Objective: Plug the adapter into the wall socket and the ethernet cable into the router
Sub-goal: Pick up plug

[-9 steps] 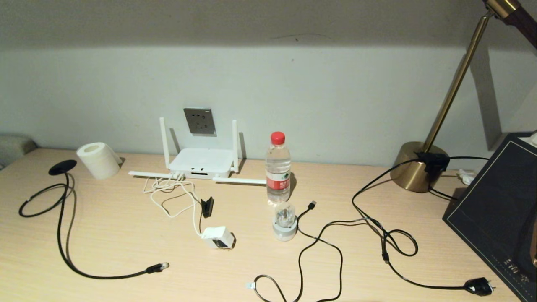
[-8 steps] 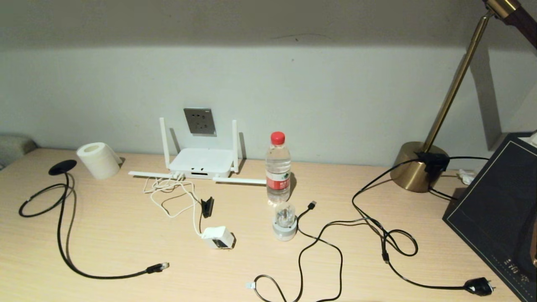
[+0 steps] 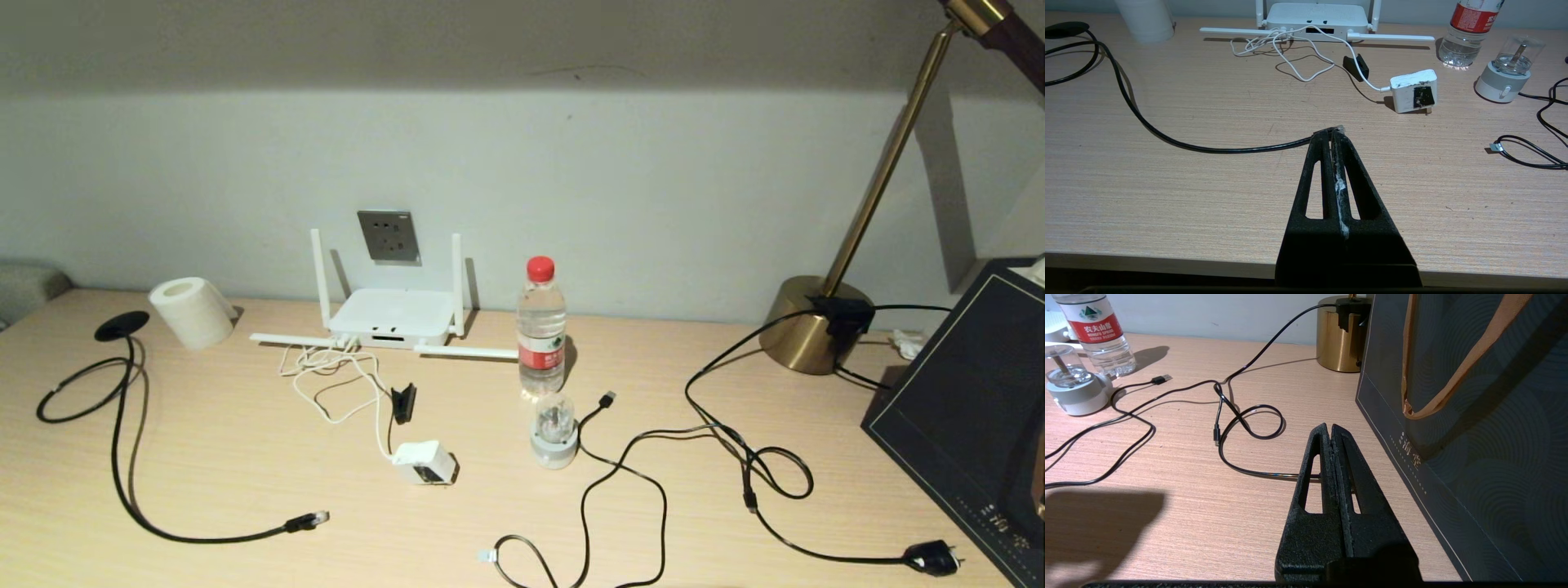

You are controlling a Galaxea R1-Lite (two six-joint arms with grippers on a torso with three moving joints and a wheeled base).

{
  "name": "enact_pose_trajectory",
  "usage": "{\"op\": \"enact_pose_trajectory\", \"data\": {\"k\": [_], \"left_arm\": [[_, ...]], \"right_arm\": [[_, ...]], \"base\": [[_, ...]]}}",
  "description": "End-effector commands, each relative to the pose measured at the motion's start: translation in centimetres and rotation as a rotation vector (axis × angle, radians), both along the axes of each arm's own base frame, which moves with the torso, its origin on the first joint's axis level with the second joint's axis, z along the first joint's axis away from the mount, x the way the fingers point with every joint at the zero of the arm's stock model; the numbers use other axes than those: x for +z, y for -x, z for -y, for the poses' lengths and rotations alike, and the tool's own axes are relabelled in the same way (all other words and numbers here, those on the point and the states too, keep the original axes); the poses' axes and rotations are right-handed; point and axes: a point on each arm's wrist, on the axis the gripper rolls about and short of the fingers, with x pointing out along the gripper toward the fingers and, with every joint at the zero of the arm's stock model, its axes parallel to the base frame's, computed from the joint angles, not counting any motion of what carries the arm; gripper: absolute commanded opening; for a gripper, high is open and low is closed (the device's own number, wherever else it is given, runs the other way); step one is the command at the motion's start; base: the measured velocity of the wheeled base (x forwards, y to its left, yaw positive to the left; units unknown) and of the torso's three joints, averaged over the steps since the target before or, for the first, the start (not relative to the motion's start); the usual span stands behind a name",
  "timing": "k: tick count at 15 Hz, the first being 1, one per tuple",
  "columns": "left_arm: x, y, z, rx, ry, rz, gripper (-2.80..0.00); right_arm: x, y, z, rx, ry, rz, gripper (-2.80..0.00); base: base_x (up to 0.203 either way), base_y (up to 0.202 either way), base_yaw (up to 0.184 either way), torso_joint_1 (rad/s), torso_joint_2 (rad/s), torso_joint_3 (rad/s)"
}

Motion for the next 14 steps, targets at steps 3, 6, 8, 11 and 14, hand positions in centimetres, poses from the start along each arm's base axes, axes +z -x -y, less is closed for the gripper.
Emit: {"op": "enact_pose_trajectory", "data": {"k": [3, 6, 8, 11, 14], "left_arm": [[0.8, 0.2, 0.0, -0.008, -0.033, 0.023, -2.80], [7.2, 0.8, 0.3, -0.128, -0.089, 0.061, -2.80], [11.4, -1.6, 0.5, -0.217, -0.131, -0.032, -2.80], [14.8, -8.9, 0.7, -0.306, -0.171, -0.254, -2.80], [14.6, -17.5, 1.0, -0.416, -0.255, -0.452, 0.00]], "right_arm": [[-1.0, -0.3, 0.0, 0.001, 0.000, -0.036, -2.80], [-0.9, -0.3, 0.0, 0.001, 0.000, -0.035, -2.80], [-0.9, -0.3, 0.0, 0.001, 0.000, -0.035, -2.80], [-1.0, -0.3, 0.0, 0.001, 0.000, -0.036, -2.80], [-0.9, -0.3, 0.0, 0.001, 0.000, -0.035, -2.80]], "base": [[0.000, 0.000, 0.000, 0.000, 0.00, 0.000], [0.000, 0.000, 0.000, 0.000, 0.00, 0.000], [0.000, 0.000, 0.000, 0.000, 0.00, 0.000], [0.000, 0.000, 0.000, 0.000, 0.00, 0.000], [0.000, 0.000, 0.000, 0.000, 0.00, 0.000]]}}
